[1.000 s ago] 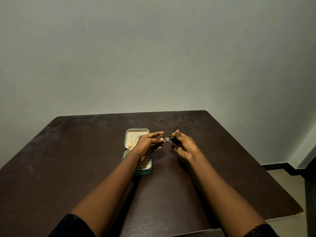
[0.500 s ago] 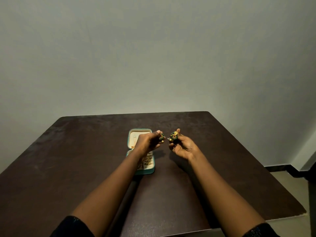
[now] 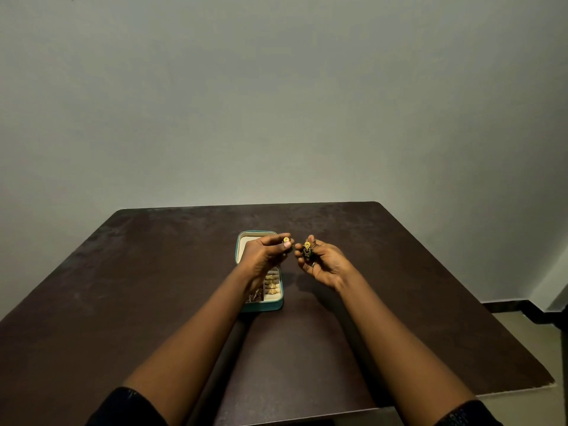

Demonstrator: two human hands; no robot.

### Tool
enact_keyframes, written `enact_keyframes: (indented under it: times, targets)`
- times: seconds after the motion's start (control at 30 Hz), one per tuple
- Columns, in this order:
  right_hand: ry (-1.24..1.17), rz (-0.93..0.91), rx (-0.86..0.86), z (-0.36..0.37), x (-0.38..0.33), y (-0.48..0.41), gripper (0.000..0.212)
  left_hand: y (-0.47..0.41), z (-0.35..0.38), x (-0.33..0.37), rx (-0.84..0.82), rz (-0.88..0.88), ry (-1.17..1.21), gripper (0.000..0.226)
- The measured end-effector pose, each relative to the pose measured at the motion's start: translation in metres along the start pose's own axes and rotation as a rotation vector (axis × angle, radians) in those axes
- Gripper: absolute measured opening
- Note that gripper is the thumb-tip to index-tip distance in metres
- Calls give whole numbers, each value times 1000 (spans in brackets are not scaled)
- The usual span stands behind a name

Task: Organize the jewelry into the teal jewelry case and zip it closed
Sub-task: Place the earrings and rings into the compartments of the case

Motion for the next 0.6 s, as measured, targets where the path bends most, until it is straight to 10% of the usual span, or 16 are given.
enact_keyframes:
  times: [0.6]
  targets:
    - [90, -62, -11, 31, 0, 9, 22, 7, -24, 19, 57, 56, -41, 28]
Point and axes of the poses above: each hand's wrist, its own y-axis away from the middle knuckle, its own z-axis out of the palm, x = y × z, the point moved 3 cm from there along -y, towards the middle knuckle, and after that the axes turned 6 degrees about y, right-handed, at the moved point
